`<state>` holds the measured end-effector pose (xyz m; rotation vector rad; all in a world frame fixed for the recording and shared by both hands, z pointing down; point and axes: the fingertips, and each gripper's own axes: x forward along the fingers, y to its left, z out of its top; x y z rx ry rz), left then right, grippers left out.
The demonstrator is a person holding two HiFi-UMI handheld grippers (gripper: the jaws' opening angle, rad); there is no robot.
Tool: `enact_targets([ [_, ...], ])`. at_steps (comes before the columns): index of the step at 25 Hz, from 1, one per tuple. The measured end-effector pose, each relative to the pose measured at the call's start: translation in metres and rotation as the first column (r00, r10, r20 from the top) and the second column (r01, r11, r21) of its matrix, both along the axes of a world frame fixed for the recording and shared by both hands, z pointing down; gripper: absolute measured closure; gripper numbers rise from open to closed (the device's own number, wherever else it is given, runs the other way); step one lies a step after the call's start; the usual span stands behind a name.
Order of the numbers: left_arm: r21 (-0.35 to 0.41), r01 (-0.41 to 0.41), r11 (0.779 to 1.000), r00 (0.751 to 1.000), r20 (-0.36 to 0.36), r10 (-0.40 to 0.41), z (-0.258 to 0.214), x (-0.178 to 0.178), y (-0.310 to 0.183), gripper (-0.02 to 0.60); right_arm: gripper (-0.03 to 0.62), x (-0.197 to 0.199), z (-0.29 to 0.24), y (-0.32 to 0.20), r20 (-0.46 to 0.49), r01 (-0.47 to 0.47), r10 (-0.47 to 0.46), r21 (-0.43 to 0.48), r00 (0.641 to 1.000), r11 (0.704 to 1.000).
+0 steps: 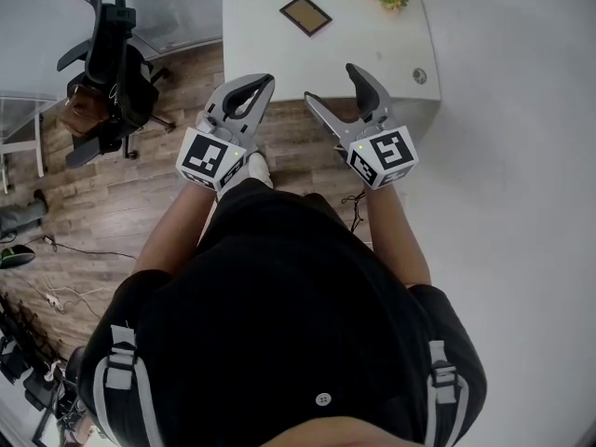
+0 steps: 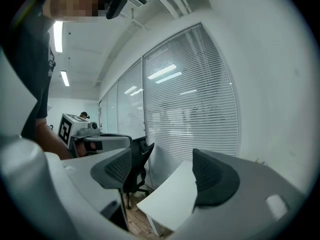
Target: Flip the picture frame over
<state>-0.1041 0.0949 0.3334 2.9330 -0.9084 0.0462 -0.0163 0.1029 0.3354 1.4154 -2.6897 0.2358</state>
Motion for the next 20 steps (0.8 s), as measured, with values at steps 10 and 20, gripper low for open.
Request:
enact_targets([
  [10, -0.016, -0.016, 1.0, 1.0, 0.0, 0.016, 0.013, -0.031, -0.077, 0.578, 0.215, -0.013, 0.012, -0.073, 0.005, -0.064, 0.064, -0.017, 0.998, 0.998],
  [20, -0.021, 0.035, 0.999, 0.999, 0.018, -0.035, 0.021, -0.006, -0.125, 0.578, 0.215, 0.014, 0.023, -0.124, 0.015, -0.018, 0.019, -0.031, 1.0, 0.999],
])
